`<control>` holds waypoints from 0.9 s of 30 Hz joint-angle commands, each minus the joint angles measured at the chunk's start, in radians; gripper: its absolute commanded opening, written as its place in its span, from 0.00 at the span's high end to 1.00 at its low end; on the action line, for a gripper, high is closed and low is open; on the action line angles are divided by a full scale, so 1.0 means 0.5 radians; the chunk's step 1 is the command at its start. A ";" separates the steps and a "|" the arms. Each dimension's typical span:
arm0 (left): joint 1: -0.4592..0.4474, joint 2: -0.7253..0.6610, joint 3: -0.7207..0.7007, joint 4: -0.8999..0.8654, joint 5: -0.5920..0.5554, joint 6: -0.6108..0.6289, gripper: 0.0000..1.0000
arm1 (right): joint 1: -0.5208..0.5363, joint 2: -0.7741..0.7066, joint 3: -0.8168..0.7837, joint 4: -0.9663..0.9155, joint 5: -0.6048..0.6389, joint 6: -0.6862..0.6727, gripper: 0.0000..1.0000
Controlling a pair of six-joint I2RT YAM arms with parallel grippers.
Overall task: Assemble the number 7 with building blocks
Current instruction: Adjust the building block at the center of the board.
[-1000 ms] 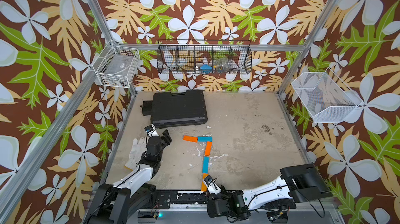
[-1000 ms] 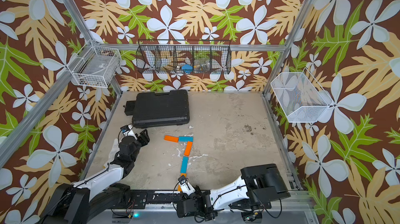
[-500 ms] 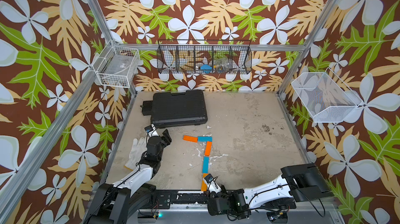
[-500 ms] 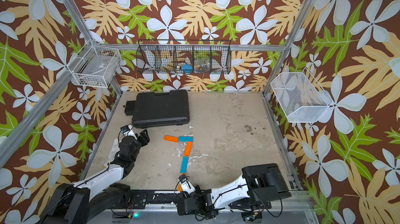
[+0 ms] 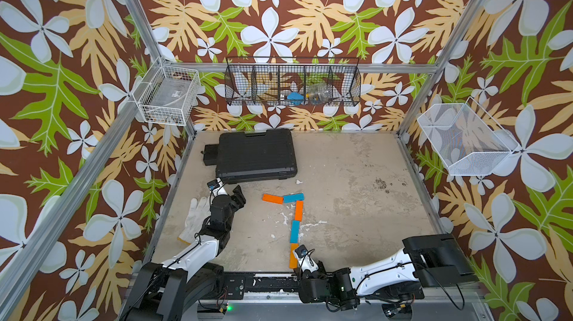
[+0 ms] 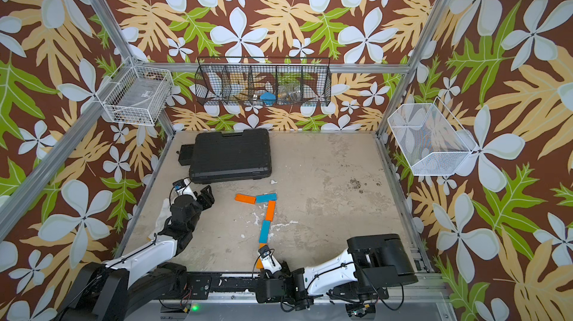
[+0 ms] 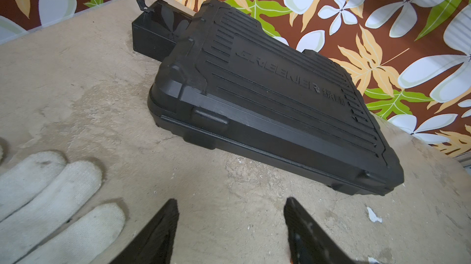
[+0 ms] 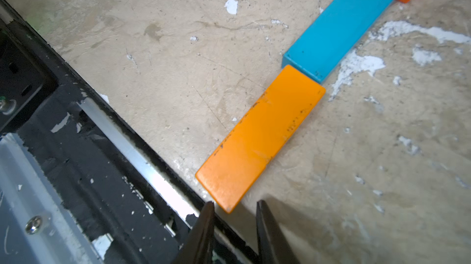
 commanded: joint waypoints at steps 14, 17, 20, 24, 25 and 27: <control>0.005 0.008 0.011 0.025 -0.005 0.005 0.31 | 0.012 -0.170 0.091 -0.337 -0.035 -0.001 0.54; 0.005 0.010 0.012 0.028 -0.006 0.003 0.31 | 0.023 -0.367 0.099 -0.455 0.063 -0.036 0.52; 0.005 0.012 0.016 0.028 -0.004 0.007 0.31 | -0.083 -0.646 0.037 -0.460 0.187 -0.219 0.50; 0.005 0.014 0.018 0.028 0.004 0.011 0.31 | -0.729 -0.932 -0.145 -0.185 -0.232 -0.656 0.52; 0.004 0.019 0.018 0.026 0.013 0.012 0.31 | -0.935 -0.966 -0.173 -0.099 -0.333 -0.760 0.54; 0.004 0.036 0.029 0.031 0.029 0.020 0.31 | -1.207 -0.952 -0.145 -0.027 -0.463 -0.905 0.57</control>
